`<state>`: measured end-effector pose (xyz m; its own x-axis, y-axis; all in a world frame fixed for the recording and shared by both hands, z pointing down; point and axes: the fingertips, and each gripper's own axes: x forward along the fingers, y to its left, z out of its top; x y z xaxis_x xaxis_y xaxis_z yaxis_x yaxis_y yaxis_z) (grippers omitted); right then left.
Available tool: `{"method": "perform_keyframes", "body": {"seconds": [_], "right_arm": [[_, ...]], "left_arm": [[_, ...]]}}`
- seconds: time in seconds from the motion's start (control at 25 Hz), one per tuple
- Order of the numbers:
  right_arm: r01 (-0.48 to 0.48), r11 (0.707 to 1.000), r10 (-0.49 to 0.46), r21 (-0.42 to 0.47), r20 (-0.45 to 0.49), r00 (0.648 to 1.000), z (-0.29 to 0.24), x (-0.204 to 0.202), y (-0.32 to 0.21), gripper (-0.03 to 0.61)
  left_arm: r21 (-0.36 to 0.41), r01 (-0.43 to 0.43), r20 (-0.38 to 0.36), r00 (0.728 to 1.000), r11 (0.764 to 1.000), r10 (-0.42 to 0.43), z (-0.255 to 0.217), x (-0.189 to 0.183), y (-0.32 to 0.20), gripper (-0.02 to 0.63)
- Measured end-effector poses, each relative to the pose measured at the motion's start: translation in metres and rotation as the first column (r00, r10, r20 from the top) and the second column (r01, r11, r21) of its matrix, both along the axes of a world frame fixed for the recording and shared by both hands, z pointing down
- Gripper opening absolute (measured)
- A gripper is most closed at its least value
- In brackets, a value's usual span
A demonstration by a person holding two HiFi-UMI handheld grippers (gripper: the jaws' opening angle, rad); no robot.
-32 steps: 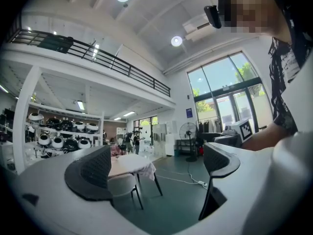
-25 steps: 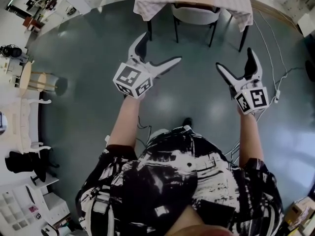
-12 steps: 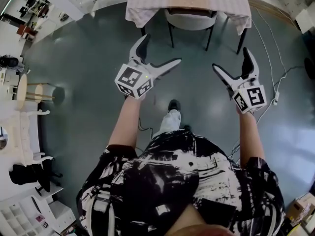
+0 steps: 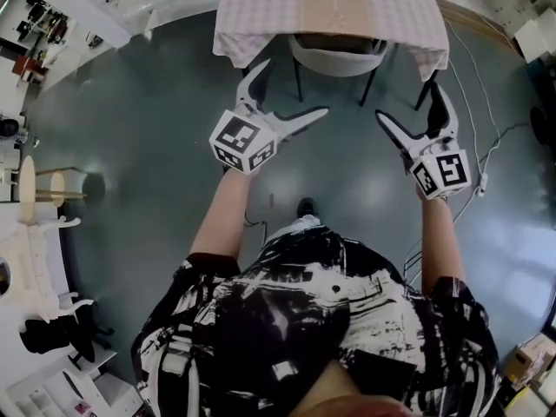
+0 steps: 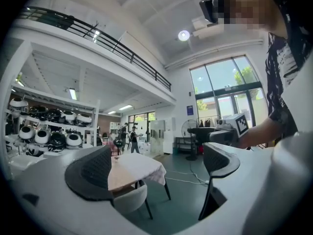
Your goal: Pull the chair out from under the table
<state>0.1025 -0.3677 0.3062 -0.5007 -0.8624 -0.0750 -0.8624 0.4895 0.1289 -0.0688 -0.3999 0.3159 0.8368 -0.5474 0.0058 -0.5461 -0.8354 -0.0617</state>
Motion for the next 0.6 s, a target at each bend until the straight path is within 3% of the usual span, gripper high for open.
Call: {"method": "perform_keyframes", "body": {"seconds": [0.36,0.6], "right_arm": [[-0.065,0.998,0.065,-0.023,0.004,0.998,0.013,0.003,-0.072,0.572],[-0.053,0.998,0.053,-0.02,0.006,0.999,0.014,0.008,-0.112,0.571]], "left_arm": [[-0.01,-0.067,-0.006,0.998,0.998,0.067,0.009,0.007,-0.082,0.558],[-0.02,-0.066,-0.013,0.998,0.998,0.066,0.013,0.022,-0.121,0.558]]}}
